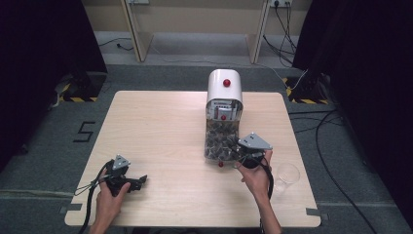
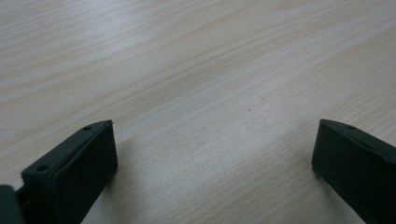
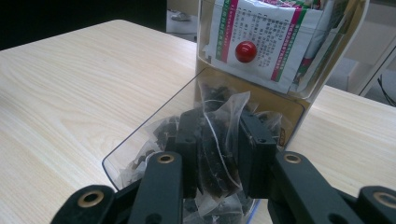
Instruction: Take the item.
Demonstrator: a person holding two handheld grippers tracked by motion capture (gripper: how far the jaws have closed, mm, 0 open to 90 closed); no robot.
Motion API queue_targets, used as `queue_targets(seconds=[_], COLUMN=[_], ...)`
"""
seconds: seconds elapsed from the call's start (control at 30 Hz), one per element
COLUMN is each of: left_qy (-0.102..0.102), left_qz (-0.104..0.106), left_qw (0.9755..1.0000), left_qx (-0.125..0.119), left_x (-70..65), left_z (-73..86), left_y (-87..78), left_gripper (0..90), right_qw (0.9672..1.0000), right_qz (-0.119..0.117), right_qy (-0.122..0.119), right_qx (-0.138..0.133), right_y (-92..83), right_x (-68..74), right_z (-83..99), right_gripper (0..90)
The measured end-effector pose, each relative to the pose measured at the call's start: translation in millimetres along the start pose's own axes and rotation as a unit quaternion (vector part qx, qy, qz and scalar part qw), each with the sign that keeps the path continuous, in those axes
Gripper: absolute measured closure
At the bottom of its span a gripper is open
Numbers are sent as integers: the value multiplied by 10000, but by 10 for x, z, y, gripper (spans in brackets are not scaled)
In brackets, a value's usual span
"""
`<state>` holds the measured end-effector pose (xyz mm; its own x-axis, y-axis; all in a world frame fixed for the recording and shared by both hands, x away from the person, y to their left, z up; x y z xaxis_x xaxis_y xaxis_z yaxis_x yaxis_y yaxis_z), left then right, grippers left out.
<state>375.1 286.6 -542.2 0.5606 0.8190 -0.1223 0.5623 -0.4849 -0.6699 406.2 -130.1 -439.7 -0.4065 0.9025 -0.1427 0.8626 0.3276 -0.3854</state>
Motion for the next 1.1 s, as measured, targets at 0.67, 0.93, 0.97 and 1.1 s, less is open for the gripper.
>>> queue_targets(seconds=[0.67, 0.93, 0.97, 1.1], left_qy=[1, 0, 0, 2], left_qz=[0, 1, 0, 0], left_qw=[10000, 10000, 10000, 10000], left_qx=[2, 0, 2, 2], left_x=[0, 0, 0, 0], left_z=[0, 0, 0, 0], left_y=[0, 0, 0, 0], left_gripper=[0, 0, 0, 0], right_qw=[10000, 9999, 9999, 9999], right_qz=[71, 105, 106, 137], right_qy=[-11, 51, 58, 101], right_qx=[-64, -7, -10, -15], right_y=[-345, -462, -478, -546], right_x=[-75, -133, -139, -170], right_z=[33, 92, 94, 108], right_gripper=[733, 733, 734, 733])
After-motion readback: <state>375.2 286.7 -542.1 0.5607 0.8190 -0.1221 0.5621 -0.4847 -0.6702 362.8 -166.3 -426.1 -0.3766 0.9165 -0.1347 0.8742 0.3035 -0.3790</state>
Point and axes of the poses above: each handheld gripper's, and its own axes: y roughly forward along the jaws, z roughly out of its underside, x roughly to its left, the point moved 2 cm from there along y, roughly forward along the jaws, and after that the axes turned 9 degrees about z, right-handed, at the moved point
